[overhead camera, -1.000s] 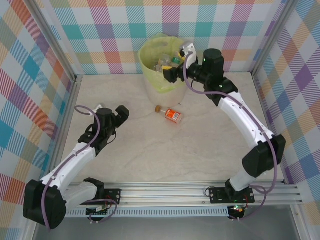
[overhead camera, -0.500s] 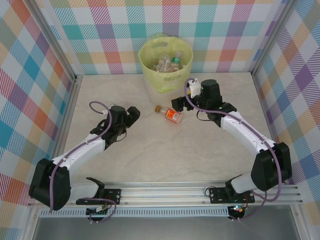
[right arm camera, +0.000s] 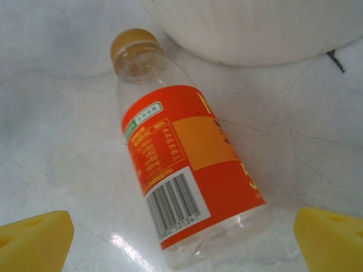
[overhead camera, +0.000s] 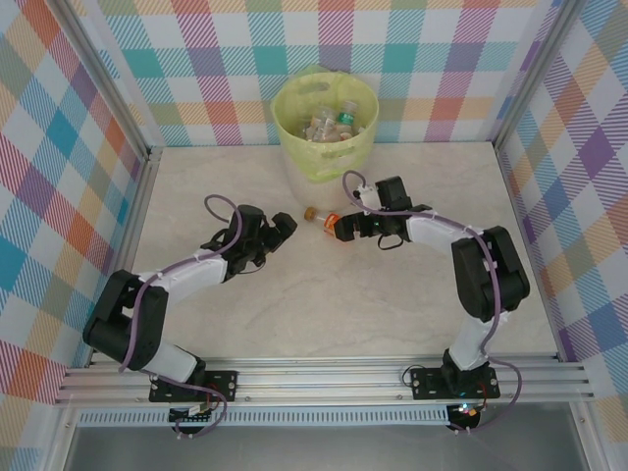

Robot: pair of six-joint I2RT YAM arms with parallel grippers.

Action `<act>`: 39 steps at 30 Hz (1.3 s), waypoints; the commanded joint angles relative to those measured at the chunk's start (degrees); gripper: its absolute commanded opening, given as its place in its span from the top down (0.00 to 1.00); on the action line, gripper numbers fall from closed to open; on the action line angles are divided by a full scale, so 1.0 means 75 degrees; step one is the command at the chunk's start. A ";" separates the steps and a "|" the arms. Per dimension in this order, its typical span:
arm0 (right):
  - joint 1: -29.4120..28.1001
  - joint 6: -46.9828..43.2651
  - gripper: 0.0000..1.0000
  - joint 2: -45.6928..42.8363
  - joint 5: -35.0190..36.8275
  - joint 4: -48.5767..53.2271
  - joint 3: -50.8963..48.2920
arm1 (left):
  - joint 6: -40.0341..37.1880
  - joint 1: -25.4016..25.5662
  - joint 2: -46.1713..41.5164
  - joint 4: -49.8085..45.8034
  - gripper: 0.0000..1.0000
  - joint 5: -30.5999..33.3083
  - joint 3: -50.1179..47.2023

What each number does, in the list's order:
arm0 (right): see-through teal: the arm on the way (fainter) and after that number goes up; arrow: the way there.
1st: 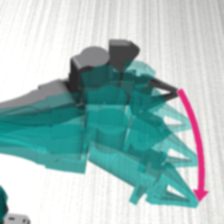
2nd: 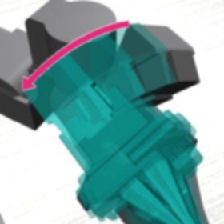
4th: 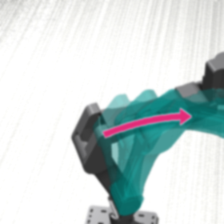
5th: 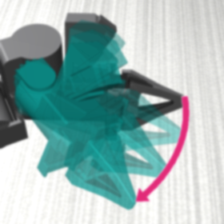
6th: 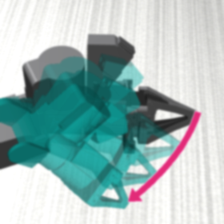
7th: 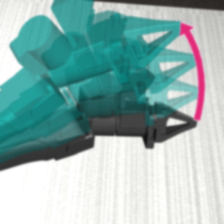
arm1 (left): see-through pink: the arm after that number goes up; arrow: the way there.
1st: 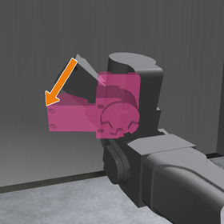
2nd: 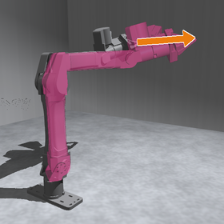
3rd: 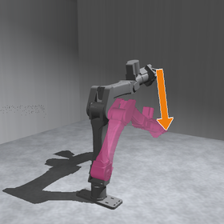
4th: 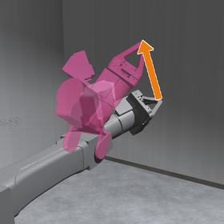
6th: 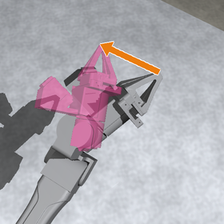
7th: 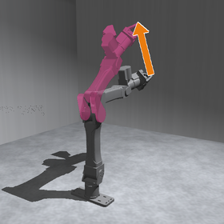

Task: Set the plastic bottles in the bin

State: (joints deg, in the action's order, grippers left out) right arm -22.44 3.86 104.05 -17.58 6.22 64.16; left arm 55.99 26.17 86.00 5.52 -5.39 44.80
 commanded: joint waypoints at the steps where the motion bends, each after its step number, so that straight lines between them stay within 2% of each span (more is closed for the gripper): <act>1: 0.0038 -0.0071 0.00 0.0315 -0.0310 -0.0129 0.0328 | 0.0187 0.0073 0.0266 0.0440 0.00 -0.0413 0.0214; 6: 0.0027 0.0021 0.00 0.0624 0.0269 -0.0664 0.0242 | 0.0237 0.0073 0.0567 0.0426 0.00 -0.0528 0.0353; 15: -0.0158 -0.0549 0.05 0.1211 0.0308 -0.0739 0.0515 | 0.0198 0.0066 0.0779 0.0325 0.00 -0.0547 0.0467; 17: -0.0216 -0.0616 0.09 0.1284 0.0428 -0.0808 0.0516 | 0.0159 0.0072 0.0792 0.0285 0.00 -0.0549 0.0506; 21: -0.0351 -0.0707 0.29 0.1243 0.0749 -0.0993 0.0374 | 0.0011 0.0061 0.0798 0.0192 0.00 -0.0630 0.0623; 26: -0.0441 -0.0880 0.42 0.0511 0.0295 -0.1861 -0.0450 | -0.0116 0.0061 0.0735 0.0513 0.00 -0.0943 0.0684; 33: -0.0507 -0.0753 0.43 -0.0215 -0.0332 -0.2333 -0.1059 | 0.0098 0.0061 0.0841 0.0971 0.00 -0.1050 0.0686; 36: -0.0625 -0.0340 0.43 -0.0465 -0.0544 -0.2690 -0.1311 | 0.0567 0.0072 0.1036 0.1335 0.00 -0.1066 0.0616; 39: -0.0766 0.0118 0.43 -0.0671 -0.0718 -0.3134 -0.1523 | 0.1090 0.0083 0.1229 0.2211 0.00 -0.1074 0.0433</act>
State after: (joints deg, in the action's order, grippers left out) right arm -26.89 1.02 101.27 -18.98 -11.40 54.11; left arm 59.70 26.17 93.76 14.68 -12.60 48.62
